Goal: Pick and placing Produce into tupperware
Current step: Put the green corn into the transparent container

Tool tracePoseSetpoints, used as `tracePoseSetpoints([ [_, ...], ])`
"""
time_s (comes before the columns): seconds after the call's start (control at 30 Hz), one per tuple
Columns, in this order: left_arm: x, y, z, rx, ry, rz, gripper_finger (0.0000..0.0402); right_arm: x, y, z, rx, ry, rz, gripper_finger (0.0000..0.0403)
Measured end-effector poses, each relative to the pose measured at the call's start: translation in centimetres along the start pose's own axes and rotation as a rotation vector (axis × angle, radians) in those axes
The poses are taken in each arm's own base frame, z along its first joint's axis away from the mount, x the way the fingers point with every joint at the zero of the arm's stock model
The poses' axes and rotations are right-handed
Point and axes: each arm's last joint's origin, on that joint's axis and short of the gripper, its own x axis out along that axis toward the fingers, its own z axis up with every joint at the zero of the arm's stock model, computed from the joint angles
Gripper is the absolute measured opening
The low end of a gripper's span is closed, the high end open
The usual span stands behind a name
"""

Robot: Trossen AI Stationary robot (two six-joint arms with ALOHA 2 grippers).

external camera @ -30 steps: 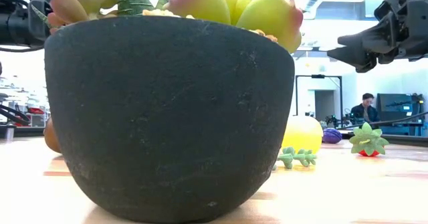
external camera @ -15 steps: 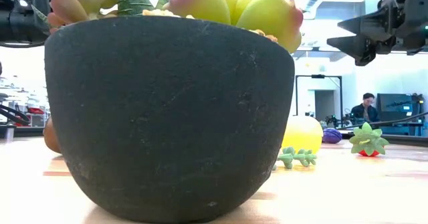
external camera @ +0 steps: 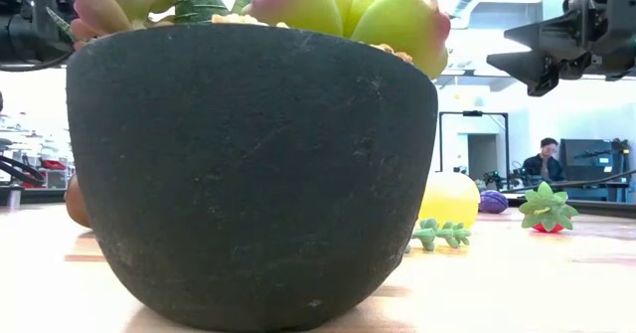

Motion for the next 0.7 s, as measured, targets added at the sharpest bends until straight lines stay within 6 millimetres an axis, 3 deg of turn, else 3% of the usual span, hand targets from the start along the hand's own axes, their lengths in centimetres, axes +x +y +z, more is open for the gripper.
tracePoseSetpoints([
  [0.4,0.1,0.2,-0.7,-0.017,0.087,0.120,0.0293,0.1,-0.5,0.0,-0.032,0.005,-0.056,0.0297],
  [0.63,-0.5,1.7,-0.8,-0.131,0.138,0.663,0.0293,0.1,-0.9,-0.1,0.011,0.010,-0.095,0.0297],
  [0.7,-0.6,1.8,-0.8,-0.181,0.123,0.731,0.0293,0.1,-1.1,-0.1,0.015,0.009,-0.112,0.0297],
])
